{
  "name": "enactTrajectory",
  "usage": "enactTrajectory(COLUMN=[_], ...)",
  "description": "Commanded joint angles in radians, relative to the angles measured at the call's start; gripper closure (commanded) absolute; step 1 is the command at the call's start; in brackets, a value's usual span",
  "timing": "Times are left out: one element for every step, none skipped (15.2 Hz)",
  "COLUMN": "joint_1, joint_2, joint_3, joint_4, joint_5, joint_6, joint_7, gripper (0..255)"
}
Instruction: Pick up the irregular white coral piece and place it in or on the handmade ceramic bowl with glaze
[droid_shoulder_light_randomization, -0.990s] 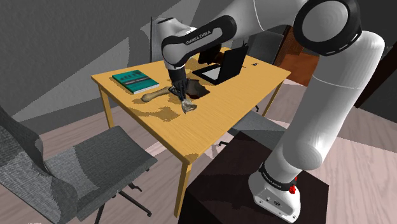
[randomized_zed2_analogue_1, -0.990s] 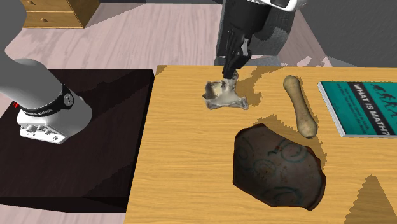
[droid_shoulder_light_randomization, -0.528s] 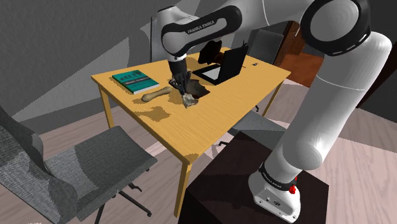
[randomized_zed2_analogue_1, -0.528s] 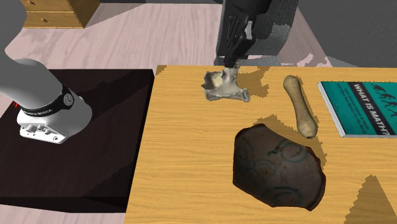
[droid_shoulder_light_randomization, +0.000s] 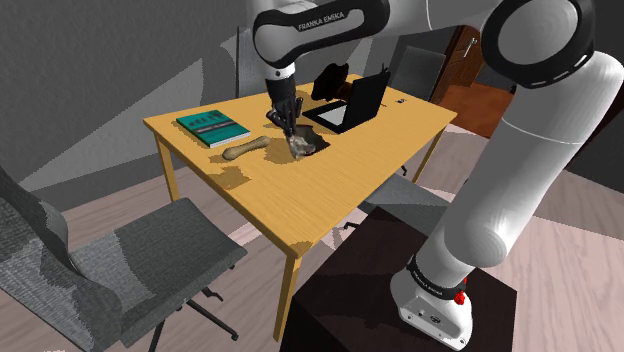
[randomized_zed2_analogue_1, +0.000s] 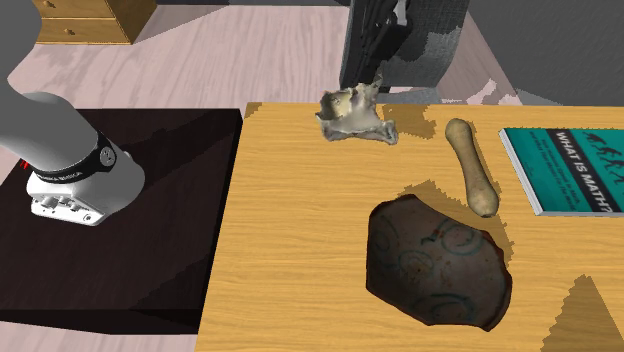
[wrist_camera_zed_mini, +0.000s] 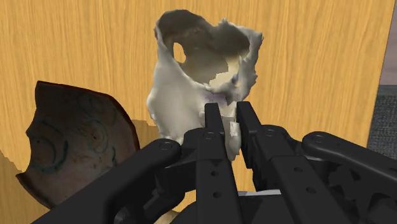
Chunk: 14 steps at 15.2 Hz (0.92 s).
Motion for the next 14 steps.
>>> enactTrajectory(joint_1=[0.0, 0.0, 0.001, 0.001, 0.001, -0.01, -0.021, -0.031, -0.042, -0.052, -0.063, -0.073, -0.084, -0.094], joint_2=[-0.007, -0.01, -0.013, -0.015, -0.016, -0.004, 0.008, 0.021, 0.035, 0.05, 0.065, 0.082, 0.1, 0.12], joint_3=[0.0, 0.0, 0.001, 0.001, 0.001, -0.009, -0.019, -0.028, -0.038, -0.047, -0.056, -0.064, -0.073, -0.081], joint_4=[0.017, 0.027, 0.038, 0.048, 0.052, 0.073, 0.096, 0.12, 0.145, 0.172, 0.2, 0.23, 0.261, 0.294], joint_5=[0.002, 0.002, 0.003, 0.004, 0.004, -0.001, -0.005, -0.01, -0.013, -0.017, -0.02, -0.023, -0.026, -0.028], joint_6=[-0.025, -0.037, -0.05, -0.062, -0.067, -0.073, -0.08, -0.087, -0.094, -0.102, -0.11, -0.118, -0.128, -0.137], joint_7=[-0.005, -0.007, -0.009, -0.011, -0.012, -0.033, -0.054, -0.075, -0.096, -0.118, -0.139, -0.16, -0.18, -0.201], gripper=[255, 255, 255, 255, 255, 255, 255, 255, 255, 255, 255, 255, 255, 255])
